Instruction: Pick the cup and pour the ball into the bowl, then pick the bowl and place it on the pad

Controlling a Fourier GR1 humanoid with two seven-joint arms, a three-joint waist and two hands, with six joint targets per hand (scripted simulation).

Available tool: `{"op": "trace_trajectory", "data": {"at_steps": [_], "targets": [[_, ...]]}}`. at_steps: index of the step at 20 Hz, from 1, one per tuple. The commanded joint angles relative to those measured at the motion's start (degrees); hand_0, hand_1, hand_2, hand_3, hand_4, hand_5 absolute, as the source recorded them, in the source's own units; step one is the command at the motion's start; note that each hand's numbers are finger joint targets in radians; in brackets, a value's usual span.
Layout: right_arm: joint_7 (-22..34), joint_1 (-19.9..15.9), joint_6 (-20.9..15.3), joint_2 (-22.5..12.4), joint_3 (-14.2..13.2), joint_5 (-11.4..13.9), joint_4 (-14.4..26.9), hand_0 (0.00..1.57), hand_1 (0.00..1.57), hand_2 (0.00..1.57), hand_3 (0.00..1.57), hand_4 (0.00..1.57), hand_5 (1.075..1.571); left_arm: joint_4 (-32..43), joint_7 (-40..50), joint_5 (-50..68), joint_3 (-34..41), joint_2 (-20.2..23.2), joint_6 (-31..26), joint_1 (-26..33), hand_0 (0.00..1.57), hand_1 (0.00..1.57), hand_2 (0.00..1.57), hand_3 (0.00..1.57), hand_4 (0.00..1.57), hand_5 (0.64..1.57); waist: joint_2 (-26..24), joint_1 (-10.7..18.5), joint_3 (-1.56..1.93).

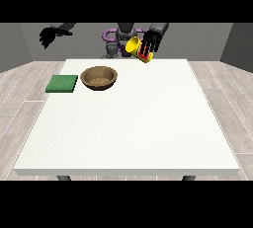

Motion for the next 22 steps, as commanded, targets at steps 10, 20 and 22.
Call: {"op": "trace_trajectory", "data": {"at_steps": [10, 20, 22], "targets": [[-1.06, -3.15, 0.90, 0.06, -0.16, -0.23, 4.41, 0.00, 0.00, 0.00, 0.00, 0.00, 1.570, 5.43, 11.64, -27.88, -22.54, -9.17, -15.10, -9.53, 1.51, 1.51, 1.57, 1.57, 1.57, 1.042, 0.09, -1.08, 0.05], [-4.99, -0.14, 1.70, -2.34, -1.38, 1.48, 7.67, 0.00, 0.00, 0.00, 0.00, 0.00, 1.571, 5.37, 8.15, -40.12, -31.62, -10.33, -24.70, -9.89, 1.45, 1.45, 1.57, 1.57, 1.53, 1.137, -1.85, 2.14, -0.06], [0.13, -3.73, 0.20, 0.50, 0.78, 0.24, 3.71, 0.00, 0.00, 0.00, 0.00, 0.00, 1.570, 7.23, 9.99, -41.47, -29.19, -10.07, -25.06, -10.80, 1.45, 1.45, 1.57, 1.57, 1.53, 1.129, -0.12, -0.44, -0.11]]}}
